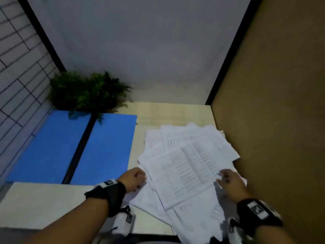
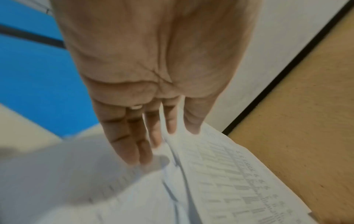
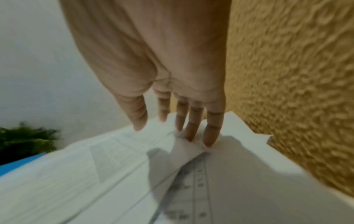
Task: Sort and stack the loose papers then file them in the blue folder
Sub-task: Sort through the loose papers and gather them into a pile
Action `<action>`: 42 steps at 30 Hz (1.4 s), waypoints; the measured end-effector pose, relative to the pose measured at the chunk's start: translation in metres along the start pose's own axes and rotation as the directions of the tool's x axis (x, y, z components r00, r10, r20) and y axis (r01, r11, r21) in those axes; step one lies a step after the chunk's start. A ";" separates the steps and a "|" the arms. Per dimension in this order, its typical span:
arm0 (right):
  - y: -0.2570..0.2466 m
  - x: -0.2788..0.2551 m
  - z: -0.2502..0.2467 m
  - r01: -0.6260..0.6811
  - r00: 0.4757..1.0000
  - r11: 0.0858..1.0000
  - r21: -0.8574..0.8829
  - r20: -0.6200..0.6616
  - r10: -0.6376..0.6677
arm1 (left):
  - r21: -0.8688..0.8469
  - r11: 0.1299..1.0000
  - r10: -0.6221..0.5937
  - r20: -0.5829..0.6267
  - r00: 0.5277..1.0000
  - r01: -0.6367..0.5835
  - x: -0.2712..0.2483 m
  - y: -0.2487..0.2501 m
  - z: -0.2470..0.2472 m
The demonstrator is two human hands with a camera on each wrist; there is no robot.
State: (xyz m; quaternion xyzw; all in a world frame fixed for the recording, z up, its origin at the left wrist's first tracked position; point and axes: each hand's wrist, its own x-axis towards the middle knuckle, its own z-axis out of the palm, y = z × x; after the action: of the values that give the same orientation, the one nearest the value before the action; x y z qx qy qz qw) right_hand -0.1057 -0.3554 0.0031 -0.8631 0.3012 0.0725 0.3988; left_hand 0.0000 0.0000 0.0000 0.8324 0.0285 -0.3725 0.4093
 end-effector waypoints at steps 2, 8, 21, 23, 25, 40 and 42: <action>0.004 0.010 0.007 -0.168 0.983 0.984 0.061 -0.071 0.172 | -0.074 0.997 -0.031 -0.104 0.994 0.023 0.016 0.004 0.022; -0.006 0.013 0.031 -0.388 0.866 0.738 0.552 -0.057 0.498 | -0.322 0.947 -0.102 -0.251 0.963 0.016 0.004 0.020 0.067; 0.017 0.023 0.009 -0.290 0.954 0.954 0.070 0.098 0.283 | -0.666 0.744 -0.329 -0.309 0.892 0.044 -0.002 0.034 0.071; 0.015 0.021 0.004 -0.289 0.948 0.957 -0.018 0.135 0.289 | -0.697 0.715 -0.327 -0.258 0.909 0.059 -0.006 0.046 0.067; 0.012 0.020 0.000 -0.254 0.946 0.964 -0.084 0.185 0.265 | -0.640 0.767 -0.284 -0.274 0.919 0.046 -0.002 0.048 0.064; -0.040 0.057 -0.013 -0.015 0.944 0.969 0.247 -0.316 0.095 | -0.691 0.721 -0.127 -0.209 0.970 -0.055 0.011 0.035 0.066; -0.047 0.056 0.003 -0.048 0.974 0.992 0.114 -0.213 0.071 | -0.546 0.836 -0.070 -0.206 0.976 -0.056 0.012 0.038 0.068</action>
State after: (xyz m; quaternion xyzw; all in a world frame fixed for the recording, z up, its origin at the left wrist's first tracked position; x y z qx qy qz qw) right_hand -0.0331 -0.3555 0.0105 -0.8337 0.3721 -0.0266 0.4071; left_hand -0.0179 -0.0762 -0.0087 0.7157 0.1817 -0.2569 0.6235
